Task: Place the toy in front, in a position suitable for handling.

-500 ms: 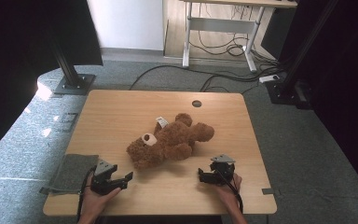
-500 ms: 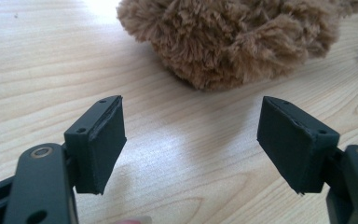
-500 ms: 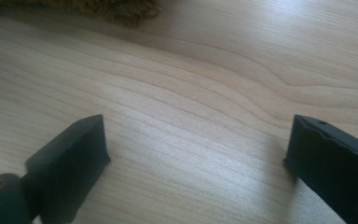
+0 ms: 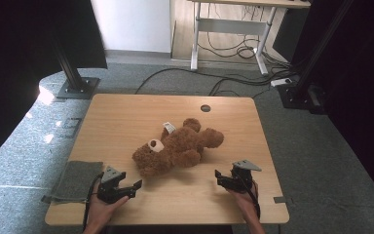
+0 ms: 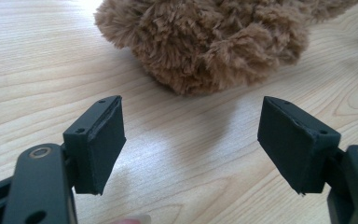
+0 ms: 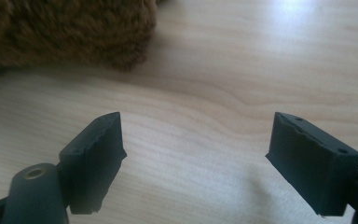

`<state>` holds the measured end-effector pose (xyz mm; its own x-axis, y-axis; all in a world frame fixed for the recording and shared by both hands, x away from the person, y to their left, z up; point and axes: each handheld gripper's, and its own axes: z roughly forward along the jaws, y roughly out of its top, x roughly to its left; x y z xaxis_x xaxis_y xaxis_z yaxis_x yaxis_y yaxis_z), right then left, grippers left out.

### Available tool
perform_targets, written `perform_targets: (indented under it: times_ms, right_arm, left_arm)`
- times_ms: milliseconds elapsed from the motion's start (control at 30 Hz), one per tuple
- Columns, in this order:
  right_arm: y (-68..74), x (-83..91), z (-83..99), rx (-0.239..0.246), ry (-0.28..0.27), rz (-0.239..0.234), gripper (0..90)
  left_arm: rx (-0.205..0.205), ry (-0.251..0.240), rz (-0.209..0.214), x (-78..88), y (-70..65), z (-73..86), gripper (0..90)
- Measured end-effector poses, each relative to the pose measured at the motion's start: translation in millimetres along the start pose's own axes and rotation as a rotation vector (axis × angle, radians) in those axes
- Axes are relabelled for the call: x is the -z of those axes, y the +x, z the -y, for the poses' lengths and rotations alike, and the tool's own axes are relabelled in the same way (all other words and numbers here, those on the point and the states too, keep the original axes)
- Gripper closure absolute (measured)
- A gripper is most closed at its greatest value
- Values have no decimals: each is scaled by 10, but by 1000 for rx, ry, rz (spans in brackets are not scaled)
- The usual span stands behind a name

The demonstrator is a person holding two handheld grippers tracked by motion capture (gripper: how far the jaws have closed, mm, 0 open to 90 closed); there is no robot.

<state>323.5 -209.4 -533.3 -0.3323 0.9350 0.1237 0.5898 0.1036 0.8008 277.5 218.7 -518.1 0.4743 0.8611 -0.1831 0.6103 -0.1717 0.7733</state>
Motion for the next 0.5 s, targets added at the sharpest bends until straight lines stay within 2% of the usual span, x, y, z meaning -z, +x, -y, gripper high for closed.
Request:
perform_targets:
  times_ms: [167,267,367,400,500]
  right_arm:
    - [-17,62,-125,1,-58,-14,172]
    - [-48,79,-350,15,-101,-28,164]
    - [-69,73,-454,18,-111,-34,164]
    - [-96,66,-589,9,-122,-37,163]
    - [-99,61,-769,24,-136,-49,159]
  left_arm:
    - [10,-11,16,14,-33,-37,229]
    - [0,-23,16,30,-68,-87,229]
    - [2,-32,17,31,-72,-128,229]
    - [-2,-37,17,24,-81,-176,229]
    - [-3,-30,34,-4,-99,-238,230]
